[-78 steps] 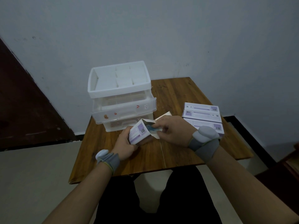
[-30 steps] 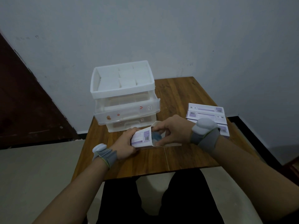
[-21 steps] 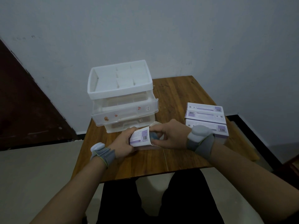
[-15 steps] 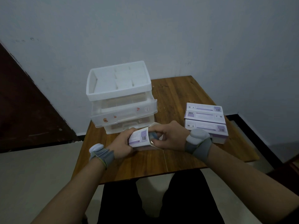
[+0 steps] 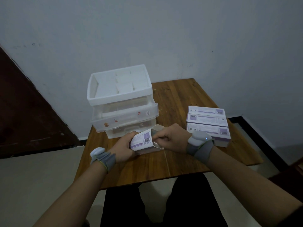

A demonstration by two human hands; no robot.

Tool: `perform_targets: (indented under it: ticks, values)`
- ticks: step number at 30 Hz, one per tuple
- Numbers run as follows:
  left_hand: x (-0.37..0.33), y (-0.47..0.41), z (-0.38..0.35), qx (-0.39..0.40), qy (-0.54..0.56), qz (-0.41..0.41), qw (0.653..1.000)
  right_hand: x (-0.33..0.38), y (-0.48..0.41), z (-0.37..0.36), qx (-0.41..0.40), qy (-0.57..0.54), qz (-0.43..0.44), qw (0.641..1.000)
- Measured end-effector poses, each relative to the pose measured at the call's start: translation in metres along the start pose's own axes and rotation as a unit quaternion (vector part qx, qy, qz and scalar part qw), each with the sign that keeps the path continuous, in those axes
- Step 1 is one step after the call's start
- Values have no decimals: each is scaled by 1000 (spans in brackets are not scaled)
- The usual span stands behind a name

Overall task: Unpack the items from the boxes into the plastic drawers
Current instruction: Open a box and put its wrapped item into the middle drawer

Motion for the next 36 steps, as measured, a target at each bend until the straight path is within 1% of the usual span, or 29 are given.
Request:
perform_targets:
  ticks: [3,5,8,16,20,22,26,29,32,36]
  values:
    - [0,-1,1,-13,-16,-6,1000,-2,1,-3,21,-23,0,1000]
    - [0,-2,2,-18,-42,-12,999,-6,2,-6,19,-37,-8,999]
    - [2,-1,2,-19,-64,-12,998,-13,1,-9,-12,-22,-26,999]
    - [10,3,12,-33,-70,2,997,-5,0,-18,-77,-69,-37,994]
    - [18,7,17,-49,-73,18,996,0,0,-16,-93,-99,-40,990]
    - [22,7,19,-55,-74,32,995,-2,0,-15,-95,-109,-50,988]
    - [28,10,23,-65,-69,45,994,-14,1,-11,-82,-152,-116,978]
    - [34,14,27,-70,-71,61,993,-24,6,-8,-77,-175,-142,971]
    - [36,15,29,-73,-77,67,992,-25,8,-9,-68,-146,-141,977]
    - [35,15,28,-83,-83,70,991,-17,7,-12,-49,-116,-109,986]
Point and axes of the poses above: each hand's wrist, its own y-axis away from the middle knuckle, its own z-axis out of the back of the hand, x = y × z, the point moved 6 cm from there along -y, towards the middle knuckle
